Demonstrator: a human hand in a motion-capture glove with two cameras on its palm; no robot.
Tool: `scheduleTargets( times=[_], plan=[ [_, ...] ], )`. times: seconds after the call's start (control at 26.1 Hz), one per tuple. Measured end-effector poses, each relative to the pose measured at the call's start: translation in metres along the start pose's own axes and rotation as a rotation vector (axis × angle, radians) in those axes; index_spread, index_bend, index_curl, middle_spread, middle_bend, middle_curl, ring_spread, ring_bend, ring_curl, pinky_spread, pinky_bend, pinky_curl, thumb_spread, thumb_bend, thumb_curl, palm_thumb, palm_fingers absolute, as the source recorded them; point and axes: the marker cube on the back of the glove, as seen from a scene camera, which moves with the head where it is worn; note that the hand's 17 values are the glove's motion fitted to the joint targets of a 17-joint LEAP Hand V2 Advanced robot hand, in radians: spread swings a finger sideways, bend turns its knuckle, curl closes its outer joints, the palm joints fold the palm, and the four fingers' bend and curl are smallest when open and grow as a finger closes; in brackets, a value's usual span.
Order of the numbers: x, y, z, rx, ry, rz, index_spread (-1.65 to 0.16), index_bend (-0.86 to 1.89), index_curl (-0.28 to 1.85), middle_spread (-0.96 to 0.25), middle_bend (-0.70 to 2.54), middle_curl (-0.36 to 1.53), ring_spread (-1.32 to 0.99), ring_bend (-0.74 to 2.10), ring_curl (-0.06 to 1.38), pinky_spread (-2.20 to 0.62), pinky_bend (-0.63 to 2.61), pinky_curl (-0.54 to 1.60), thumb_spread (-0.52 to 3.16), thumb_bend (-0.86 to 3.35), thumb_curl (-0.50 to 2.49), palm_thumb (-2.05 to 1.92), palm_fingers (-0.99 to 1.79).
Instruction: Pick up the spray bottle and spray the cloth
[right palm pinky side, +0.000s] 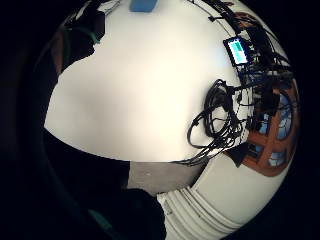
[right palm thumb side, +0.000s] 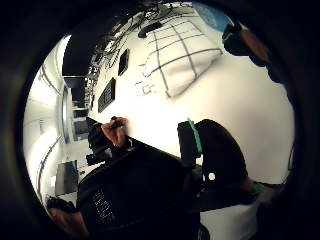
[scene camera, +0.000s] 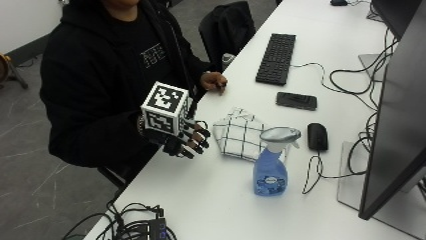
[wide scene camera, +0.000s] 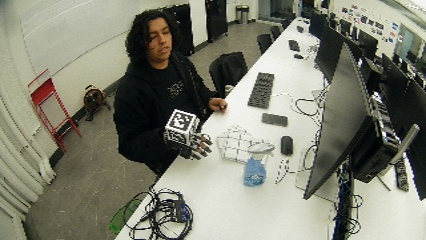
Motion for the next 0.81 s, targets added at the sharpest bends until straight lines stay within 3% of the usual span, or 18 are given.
scheduleTargets(
  times=[0.81],
  plan=[
    [0.121, -0.141, -0.092, 0.178, -0.09, 0.2, -0.35, 0.1, 0.23, -0.11, 0.29, 0.37, -0.15, 0.45, 0.35, 0.14, 0.23, 0.31, 1.16, 0.03, 0.29, 0.53, 0.77]
  ],
)
